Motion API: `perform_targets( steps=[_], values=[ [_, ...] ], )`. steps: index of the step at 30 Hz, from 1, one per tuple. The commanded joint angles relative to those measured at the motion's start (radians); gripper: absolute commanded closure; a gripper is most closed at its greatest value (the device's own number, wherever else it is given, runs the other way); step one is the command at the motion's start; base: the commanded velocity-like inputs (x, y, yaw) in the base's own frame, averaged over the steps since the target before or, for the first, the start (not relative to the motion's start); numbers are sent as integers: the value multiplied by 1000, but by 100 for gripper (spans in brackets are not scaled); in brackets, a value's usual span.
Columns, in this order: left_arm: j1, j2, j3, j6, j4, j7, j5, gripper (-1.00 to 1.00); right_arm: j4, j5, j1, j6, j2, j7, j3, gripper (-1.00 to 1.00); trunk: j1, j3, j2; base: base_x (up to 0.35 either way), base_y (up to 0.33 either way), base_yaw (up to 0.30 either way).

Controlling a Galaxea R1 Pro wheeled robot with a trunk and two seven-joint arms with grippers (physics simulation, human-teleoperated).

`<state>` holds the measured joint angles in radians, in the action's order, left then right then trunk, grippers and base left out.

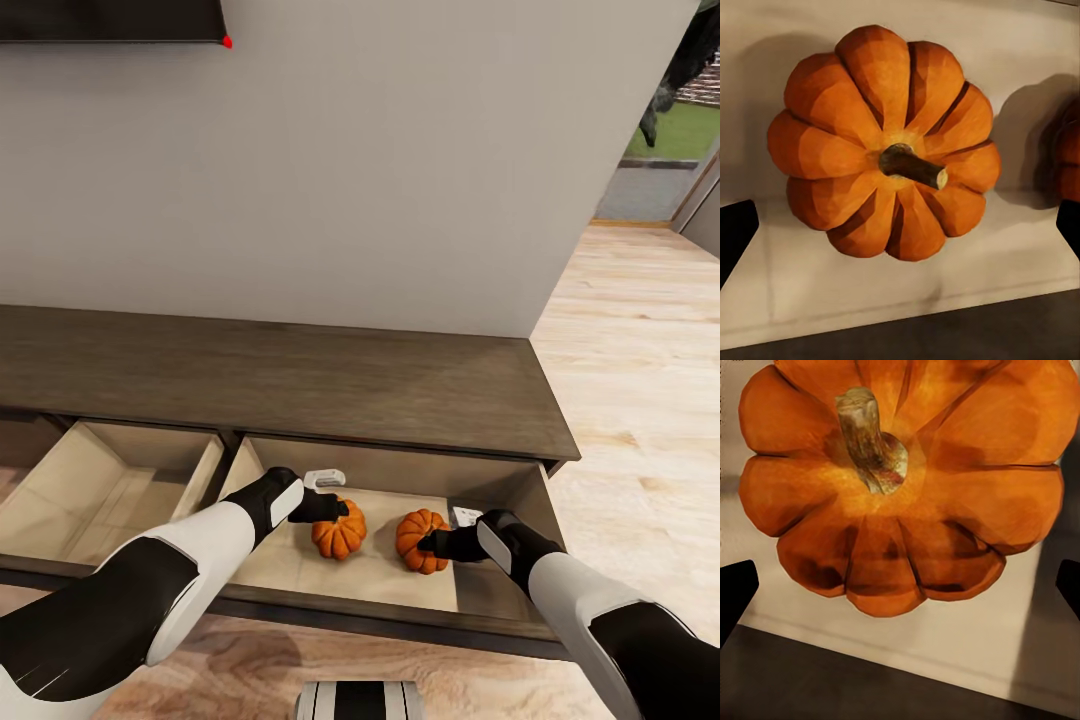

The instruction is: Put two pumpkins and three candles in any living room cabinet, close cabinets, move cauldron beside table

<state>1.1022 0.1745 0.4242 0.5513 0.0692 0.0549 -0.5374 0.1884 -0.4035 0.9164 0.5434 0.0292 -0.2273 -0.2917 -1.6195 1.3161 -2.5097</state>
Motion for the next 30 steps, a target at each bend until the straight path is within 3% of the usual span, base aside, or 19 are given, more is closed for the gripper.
perform_targets(
  steps=[1, 27, 30],
  values=[
    [1, 0, 8, 2, 0, 2, -6, -100, 1, -6, 0, 4, 1, -1, -7, -100, 0, 1, 0, 0, 0, 0],
    [1, 0, 8, 4, -2, 1, -6, -100, 1, -6, 0, 4, -6, -1, -7, -100, 0, 1, 0, -37, 0, 0],
    [1, 0, 8, 5, -2, 1, -6, -100, 1, -6, 1, 4, -6, -1, -7, -100, 2, -11, 0, -2, 0, 0]
  ],
)
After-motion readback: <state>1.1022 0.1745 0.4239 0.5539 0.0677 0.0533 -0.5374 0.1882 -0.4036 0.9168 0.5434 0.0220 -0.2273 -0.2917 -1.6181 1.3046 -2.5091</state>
